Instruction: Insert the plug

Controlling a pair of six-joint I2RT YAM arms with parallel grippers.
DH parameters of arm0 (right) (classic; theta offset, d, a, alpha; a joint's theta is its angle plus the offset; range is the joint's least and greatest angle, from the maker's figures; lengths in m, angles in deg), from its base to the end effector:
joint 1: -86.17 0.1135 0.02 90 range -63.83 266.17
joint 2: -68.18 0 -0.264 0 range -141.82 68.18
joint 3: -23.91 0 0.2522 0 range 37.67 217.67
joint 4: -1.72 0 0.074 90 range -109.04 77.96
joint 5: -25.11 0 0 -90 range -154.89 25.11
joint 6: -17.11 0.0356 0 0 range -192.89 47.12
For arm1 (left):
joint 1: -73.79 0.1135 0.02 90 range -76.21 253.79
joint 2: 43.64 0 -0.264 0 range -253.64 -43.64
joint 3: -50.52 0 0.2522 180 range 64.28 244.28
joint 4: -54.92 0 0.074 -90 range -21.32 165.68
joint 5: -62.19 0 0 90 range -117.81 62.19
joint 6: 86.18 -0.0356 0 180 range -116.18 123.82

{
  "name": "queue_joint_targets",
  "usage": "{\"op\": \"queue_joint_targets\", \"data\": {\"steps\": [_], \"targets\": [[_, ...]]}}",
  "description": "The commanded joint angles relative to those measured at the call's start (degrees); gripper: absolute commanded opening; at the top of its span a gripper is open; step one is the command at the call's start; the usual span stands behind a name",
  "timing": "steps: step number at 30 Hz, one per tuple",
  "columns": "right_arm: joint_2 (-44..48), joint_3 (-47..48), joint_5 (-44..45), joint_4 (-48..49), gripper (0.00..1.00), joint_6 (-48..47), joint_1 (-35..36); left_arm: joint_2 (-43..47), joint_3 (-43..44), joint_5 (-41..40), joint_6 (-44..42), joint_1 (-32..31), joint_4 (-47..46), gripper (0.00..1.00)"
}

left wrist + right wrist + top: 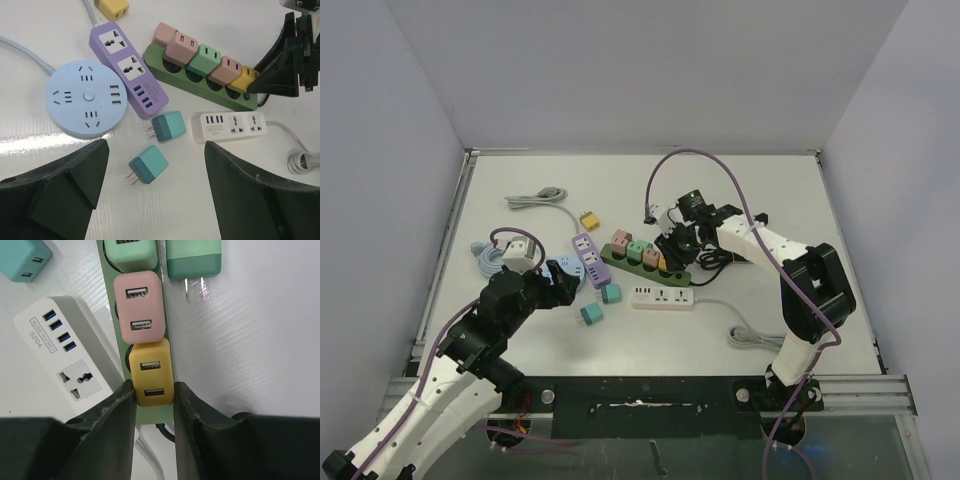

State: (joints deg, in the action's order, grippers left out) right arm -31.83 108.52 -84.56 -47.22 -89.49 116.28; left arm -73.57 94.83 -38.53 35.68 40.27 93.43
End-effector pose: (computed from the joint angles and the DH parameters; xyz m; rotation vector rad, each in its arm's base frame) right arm 0.3016 0.1888 0.2096 -1.1634 2.4265 0.5349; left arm 0.1162 -0.0690 0.2633 -0.0936 2.0243 -0.5480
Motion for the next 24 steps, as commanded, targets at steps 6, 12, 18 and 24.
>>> {"op": "queue_joint_targets", "data": {"steps": [6,12,18,24], "targets": [[-6.36,0.46,9.10,-0.44,0.00,-1.33,1.55,0.67,1.89,-0.18,-0.56,0.26,-1.46,0.76],[-11.84,-2.75,12.89,1.12,0.00,-0.99,4.42,-0.01,1.82,-0.21,-0.35,0.22,-1.55,0.76],[-13.71,-7.78,14.62,5.78,0.00,-0.06,5.47,-1.68,1.18,0.15,1.98,0.23,-1.89,0.76],[-12.49,-11.26,15.47,9.91,0.00,1.22,5.68,-5.55,0.15,1.25,4.23,0.26,-3.10,0.75]]}}
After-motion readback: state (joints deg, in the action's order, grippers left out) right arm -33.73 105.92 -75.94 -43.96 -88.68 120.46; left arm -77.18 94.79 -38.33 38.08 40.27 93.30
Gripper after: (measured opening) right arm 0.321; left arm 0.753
